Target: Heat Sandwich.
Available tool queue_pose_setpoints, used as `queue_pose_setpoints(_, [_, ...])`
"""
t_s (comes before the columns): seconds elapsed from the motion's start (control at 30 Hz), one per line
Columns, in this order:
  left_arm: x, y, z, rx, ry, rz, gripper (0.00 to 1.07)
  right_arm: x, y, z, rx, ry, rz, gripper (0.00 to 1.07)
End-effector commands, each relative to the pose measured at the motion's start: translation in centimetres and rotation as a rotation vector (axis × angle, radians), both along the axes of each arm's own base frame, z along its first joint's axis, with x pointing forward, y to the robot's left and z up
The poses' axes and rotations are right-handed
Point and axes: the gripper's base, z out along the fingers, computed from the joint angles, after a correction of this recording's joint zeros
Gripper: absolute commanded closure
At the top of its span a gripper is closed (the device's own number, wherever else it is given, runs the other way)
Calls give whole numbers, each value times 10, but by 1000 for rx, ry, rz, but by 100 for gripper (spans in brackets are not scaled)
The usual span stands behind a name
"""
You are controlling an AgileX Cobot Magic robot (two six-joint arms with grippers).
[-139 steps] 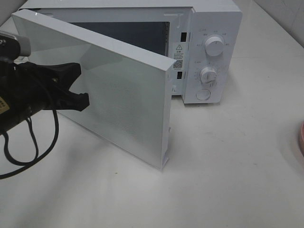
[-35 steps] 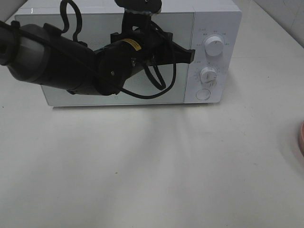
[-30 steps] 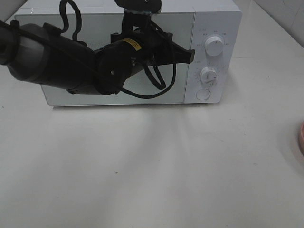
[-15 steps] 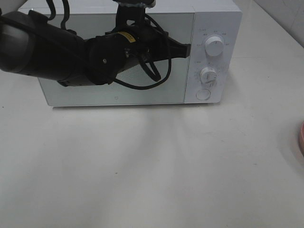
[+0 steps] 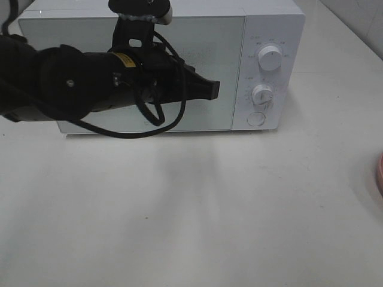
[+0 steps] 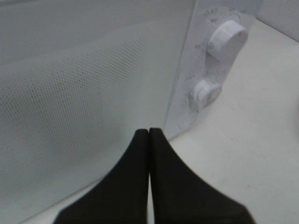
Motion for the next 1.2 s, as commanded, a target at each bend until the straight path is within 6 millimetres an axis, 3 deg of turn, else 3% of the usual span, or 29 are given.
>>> queue_pose_setpoints(0.03, [-15,7,9,38,67,-60,107,-4,0,0,1,-29,-2,31])
queue_pose_setpoints(0.17, [-32,16,17,98,112,-132,106,-4,0,0,1,-29,-2,31])
queue_pose_setpoints(0.27, [-38,25,22,135,166,-167,91,-4,0,0,0,-29,-1,32])
queue_pose_setpoints(0.3, [-38,25,22,135,166,-167,91,-4,0,0,0,-29,-1,32])
queue_pose_setpoints(0.33, [-38,34,24,153,214,-171,71,-4,0,0,0,-29,-1,32])
queue_pose_setpoints(0.4, [-36,44,24,162,272,-159,43,-4,0,0,0,-29,-1,32])
queue_pose_setpoints(0.43, [-34,56,23,173,344,-139,32,-4,0,0,0,-29,-1,32])
queue_pose_setpoints(0.47, [-34,56,23,173,344,-139,32,-4,0,0,0,-29,-1,32])
queue_pose_setpoints(0.5, [-33,63,23,182,378,-133,9,-4,0,0,0,-29,-1,32])
queue_pose_setpoints(0.53, [-31,69,22,194,409,-126,4,-4,0,0,0,-29,-1,32])
queue_pose_setpoints(0.6, [-31,89,23,227,511,-119,6,-4,0,0,0,-29,-1,32])
queue_pose_setpoints(0.73, [-33,111,27,272,586,-109,6,-4,0,0,0,-29,-1,32])
queue_pose_setpoints(0.77, [-35,126,30,295,628,-94,6,-4,0,0,0,-29,-1,32])
queue_pose_setpoints(0.87, [-37,141,33,323,667,-81,6,-4,0,0,0,-29,-1,32])
queue_pose_setpoints(0.93, [-44,165,39,324,775,-9,6,-4,0,0,0,-29,-1,32])
queue_pose_setpoints(0.97, [-44,165,39,324,775,-9,6,-4,0,0,0,-29,-1,32])
queue_pose_setpoints(1.1, [-53,202,50,324,867,108,6,-4,0,0,0,-29,-1,32])
queue_pose_setpoints(1.2, [-57,215,55,320,879,148,6,-4,0,0,0,-29,-1,32])
